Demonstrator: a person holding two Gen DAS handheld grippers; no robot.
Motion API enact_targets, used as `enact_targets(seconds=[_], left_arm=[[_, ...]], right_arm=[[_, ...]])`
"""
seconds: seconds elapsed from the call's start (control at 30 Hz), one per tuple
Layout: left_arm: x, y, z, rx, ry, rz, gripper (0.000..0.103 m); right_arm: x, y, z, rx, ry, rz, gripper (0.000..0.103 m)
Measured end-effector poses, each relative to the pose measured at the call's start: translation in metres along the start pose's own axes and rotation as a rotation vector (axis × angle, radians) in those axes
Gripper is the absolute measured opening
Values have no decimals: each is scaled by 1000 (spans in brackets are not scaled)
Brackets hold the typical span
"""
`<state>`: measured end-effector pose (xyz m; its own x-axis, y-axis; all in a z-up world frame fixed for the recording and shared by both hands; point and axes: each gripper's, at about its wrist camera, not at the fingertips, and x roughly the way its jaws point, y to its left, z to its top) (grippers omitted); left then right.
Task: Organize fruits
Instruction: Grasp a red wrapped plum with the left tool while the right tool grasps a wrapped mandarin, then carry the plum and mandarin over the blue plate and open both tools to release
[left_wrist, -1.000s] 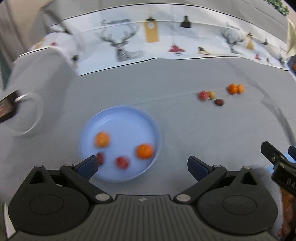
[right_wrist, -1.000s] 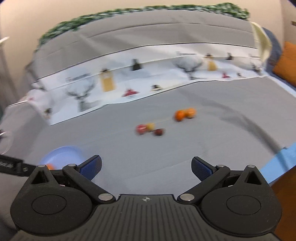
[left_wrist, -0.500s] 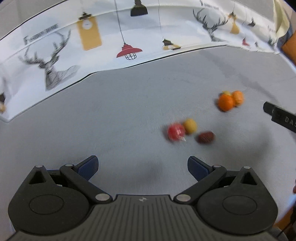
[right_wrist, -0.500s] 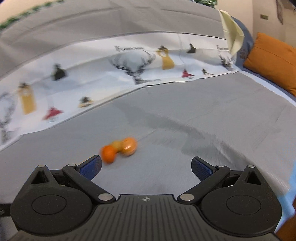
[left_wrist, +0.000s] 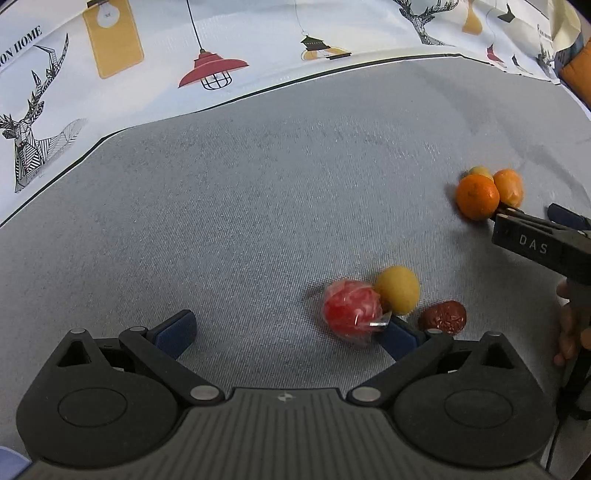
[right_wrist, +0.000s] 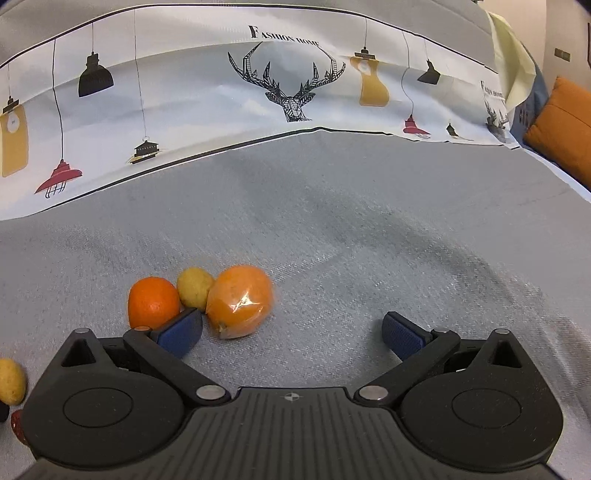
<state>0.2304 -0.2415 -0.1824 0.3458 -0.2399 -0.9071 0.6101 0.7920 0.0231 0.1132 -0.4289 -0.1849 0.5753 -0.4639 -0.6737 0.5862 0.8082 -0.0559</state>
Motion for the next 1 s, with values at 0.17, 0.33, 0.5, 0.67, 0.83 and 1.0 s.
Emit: enact_targets(seconds=[0.17, 0.33, 0.5, 0.67, 0.83, 1.0], left_arm=[[-11, -16, -3, 102, -116, 35, 65], [-24, -21, -11, 163, -102, -44, 35], [-62, 0, -39, 103, -85, -8, 35], [-136, 18, -82, 57, -120, 37, 35], [-212, 33, -120, 8, -149, 66, 35], [-277, 45, -164, -14, -183, 93, 35]], right_arm=[[-8, 4, 1, -30, -38, 21, 61], [-15, 5, 2, -51, -38, 39, 35], [-46, -25, 2, 126, 55, -77, 35], [-104, -60, -6, 309, 44, -78, 35], [-190, -48, -11, 277, -68, -2, 35], [-274, -18, -23, 212, -112, 114, 35]])
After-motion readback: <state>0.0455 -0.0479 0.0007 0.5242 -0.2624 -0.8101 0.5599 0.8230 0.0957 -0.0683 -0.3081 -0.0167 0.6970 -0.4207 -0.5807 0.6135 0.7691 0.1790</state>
